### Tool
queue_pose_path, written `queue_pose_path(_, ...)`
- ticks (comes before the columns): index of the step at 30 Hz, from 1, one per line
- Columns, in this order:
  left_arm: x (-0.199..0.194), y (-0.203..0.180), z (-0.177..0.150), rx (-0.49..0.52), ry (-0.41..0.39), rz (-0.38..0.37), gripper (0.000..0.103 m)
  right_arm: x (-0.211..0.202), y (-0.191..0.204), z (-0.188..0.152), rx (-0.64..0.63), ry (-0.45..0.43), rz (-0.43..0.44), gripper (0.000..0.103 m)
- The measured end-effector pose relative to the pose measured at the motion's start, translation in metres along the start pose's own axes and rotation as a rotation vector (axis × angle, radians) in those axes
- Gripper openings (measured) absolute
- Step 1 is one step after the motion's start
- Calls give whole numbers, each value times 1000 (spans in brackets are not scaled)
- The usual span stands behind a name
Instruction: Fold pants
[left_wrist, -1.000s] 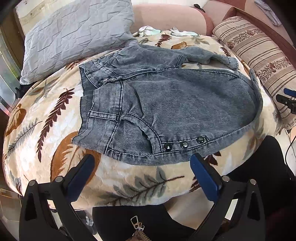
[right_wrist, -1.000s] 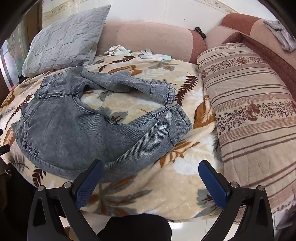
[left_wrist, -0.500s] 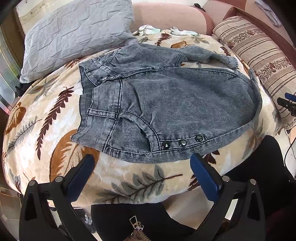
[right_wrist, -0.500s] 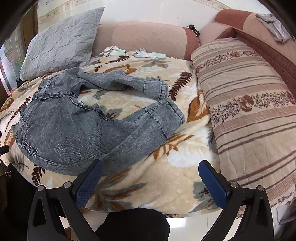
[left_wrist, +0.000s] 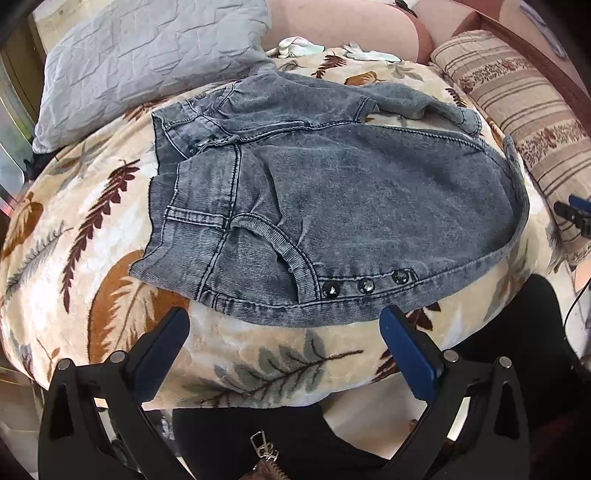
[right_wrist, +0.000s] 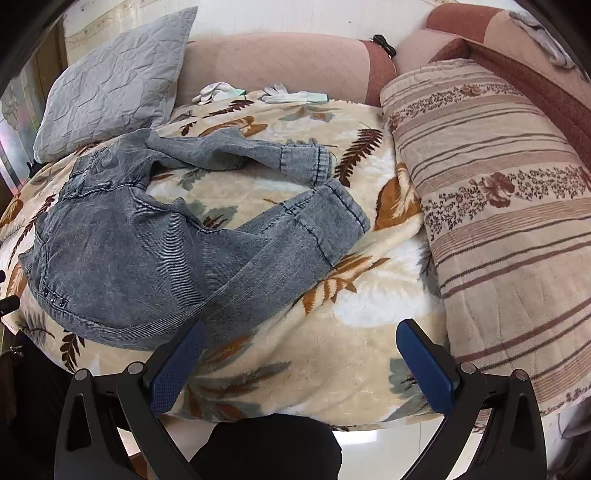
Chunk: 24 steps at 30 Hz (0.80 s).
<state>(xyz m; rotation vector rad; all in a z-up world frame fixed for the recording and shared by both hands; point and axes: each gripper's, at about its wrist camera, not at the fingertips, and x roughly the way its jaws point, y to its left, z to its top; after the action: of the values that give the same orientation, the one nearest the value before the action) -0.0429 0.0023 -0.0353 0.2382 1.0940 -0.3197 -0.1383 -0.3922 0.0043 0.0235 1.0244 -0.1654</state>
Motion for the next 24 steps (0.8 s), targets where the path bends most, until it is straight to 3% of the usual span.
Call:
queue_pose_path(9, 8, 17, 24, -54, 14, 6, 103, 22, -30, 22, 107, 32, 23, 103)
queue_pose_path(12, 11, 44, 44, -120, 13, 66, 103, 41, -48, 46, 192, 66, 19, 103)
queue_pose_path(16, 32, 91, 67, -255, 80, 112, 103, 76, -54, 74, 288, 128, 64, 103)
queue_pose_path(19, 61, 115, 67, -346, 196, 47, 103, 108, -48, 82, 321, 211, 45, 103)
queue_pose_path(21, 82, 119, 56, -392, 282, -52, 103, 125, -44, 81, 314, 255, 24, 98)
queue_pose_path(22, 88, 118, 50, -410, 307, -91, 103, 128, -43, 79, 308, 260, 30, 92)
queue_pose_path(23, 90, 116, 45, -422, 308, -123, 103, 129, -45, 77, 303, 251, 48, 59)
queue_pose_path(24, 85, 114, 43, -418, 277, -126, 100, 124, -49, 74, 306, 230, 93, 18)
